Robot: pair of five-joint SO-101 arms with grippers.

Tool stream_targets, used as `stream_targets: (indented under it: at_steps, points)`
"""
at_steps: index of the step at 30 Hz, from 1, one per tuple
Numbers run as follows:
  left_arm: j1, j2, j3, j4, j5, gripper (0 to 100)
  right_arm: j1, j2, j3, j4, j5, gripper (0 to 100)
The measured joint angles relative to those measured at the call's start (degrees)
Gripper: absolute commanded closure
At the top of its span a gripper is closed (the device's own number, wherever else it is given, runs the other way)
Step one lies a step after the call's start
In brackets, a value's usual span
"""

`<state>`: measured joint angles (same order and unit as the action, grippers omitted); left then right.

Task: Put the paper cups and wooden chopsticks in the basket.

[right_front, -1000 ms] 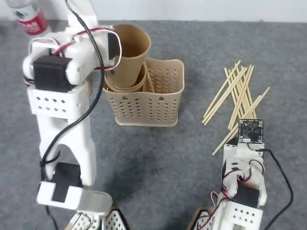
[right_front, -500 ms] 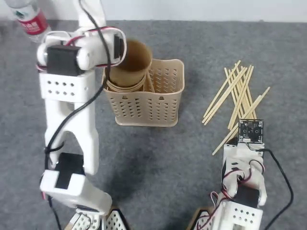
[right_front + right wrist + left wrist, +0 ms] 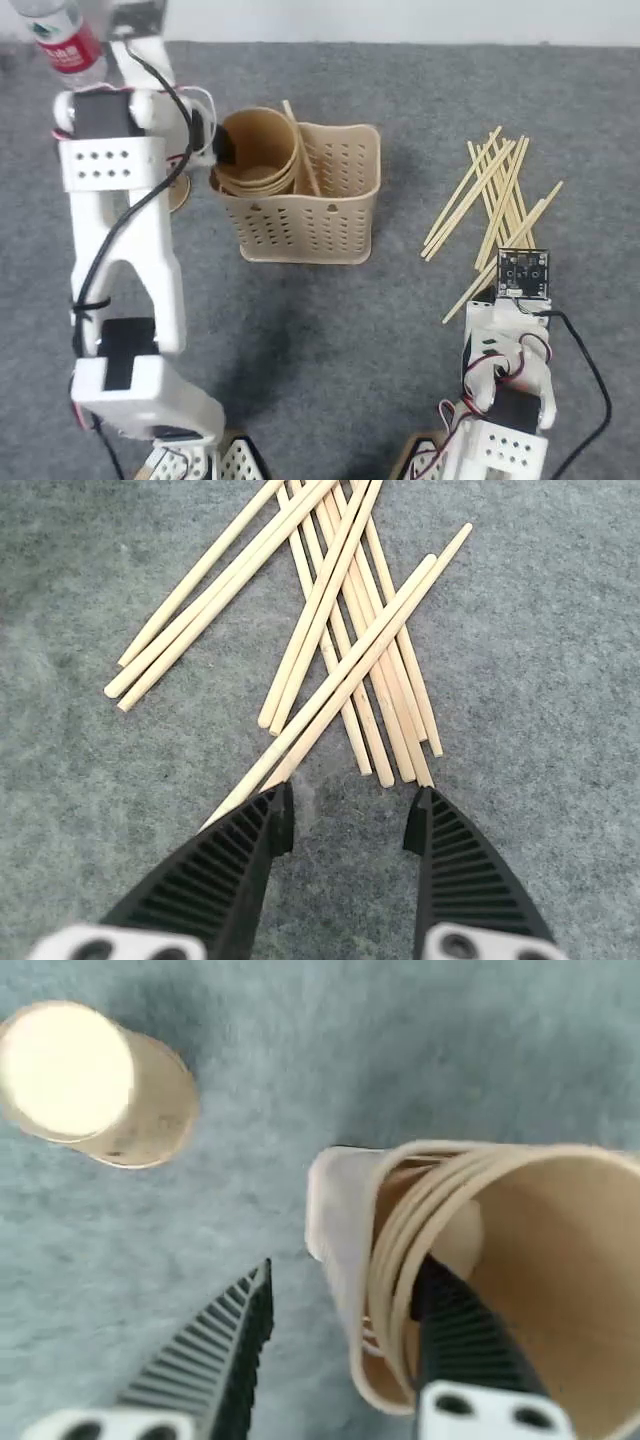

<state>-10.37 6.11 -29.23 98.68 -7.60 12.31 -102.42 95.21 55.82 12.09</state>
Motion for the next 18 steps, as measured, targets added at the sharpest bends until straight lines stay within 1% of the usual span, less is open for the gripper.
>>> stream_targets:
  at_steps: [3,5,8,10,13,15,18]
  points:
    - [-4.6,-4.5,0.7,0.0,-0.7,79,0.0,0.0,0.0,0.0,0.0,80.8]
    - [-8.8,-8.8,1.9,0.0,-1.1,79,0.0,0.0,0.0,0.0,0.0,80.8]
    - [-15.6,-15.7,8.0,-0.2,-2.3,78,0.0,0.0,0.0,0.0,0.0,80.8]
    - [-17.7,-19.7,14.5,-2.6,-2.6,78,0.0,0.0,0.0,0.0,0.0,80.8]
    - [-16.9,-25.1,25.2,-10.6,-2.7,78,0.0,0.0,0.0,0.0,0.0,80.8]
    - [-13.6,-28.6,30.2,-15.7,-2.7,78,0.0,0.0,0.0,0.0,0.0,80.8]
    - [-6.9,-32.6,31.9,-17.5,-1.8,78,0.0,0.0,0.0,0.0,0.0,80.8]
